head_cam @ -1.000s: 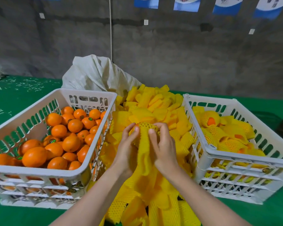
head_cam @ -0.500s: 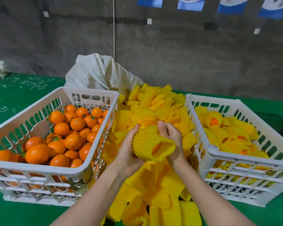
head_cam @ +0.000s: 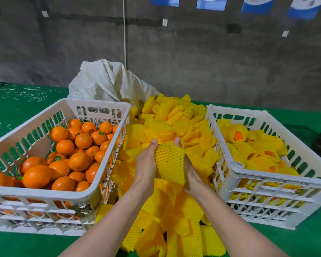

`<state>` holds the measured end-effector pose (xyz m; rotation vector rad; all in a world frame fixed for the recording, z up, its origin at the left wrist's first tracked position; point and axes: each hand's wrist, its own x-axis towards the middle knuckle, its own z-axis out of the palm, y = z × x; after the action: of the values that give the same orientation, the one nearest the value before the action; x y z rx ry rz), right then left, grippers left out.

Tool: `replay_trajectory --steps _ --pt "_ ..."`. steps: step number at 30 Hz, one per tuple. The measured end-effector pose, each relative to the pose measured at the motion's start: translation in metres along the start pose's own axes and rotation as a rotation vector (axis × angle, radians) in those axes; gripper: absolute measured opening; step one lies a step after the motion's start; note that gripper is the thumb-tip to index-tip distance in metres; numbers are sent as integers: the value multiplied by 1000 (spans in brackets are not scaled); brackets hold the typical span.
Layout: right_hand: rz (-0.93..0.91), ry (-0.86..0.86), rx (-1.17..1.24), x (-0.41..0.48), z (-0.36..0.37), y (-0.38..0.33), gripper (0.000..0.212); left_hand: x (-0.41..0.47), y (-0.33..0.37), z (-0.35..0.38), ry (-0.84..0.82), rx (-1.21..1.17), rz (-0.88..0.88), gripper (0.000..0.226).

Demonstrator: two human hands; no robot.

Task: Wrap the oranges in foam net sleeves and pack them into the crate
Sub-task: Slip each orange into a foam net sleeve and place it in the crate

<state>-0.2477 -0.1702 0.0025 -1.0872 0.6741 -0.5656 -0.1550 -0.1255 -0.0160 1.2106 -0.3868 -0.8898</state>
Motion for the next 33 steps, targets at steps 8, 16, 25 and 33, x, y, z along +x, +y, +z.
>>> replay_trajectory --steps 8,16,25,33 --pt "-37 224 -18 12 5 16 45 3 -9 -10 113 526 576 55" --pt "22 140 298 12 -8 11 30 9 1 -10 -124 -174 -55 28" --pt "14 140 381 8 -3 18 31 8 -6 -8 -102 43 191 41" --pt "-271 209 -76 3 -9 17 32 9 10 -13 -199 155 -177 45"
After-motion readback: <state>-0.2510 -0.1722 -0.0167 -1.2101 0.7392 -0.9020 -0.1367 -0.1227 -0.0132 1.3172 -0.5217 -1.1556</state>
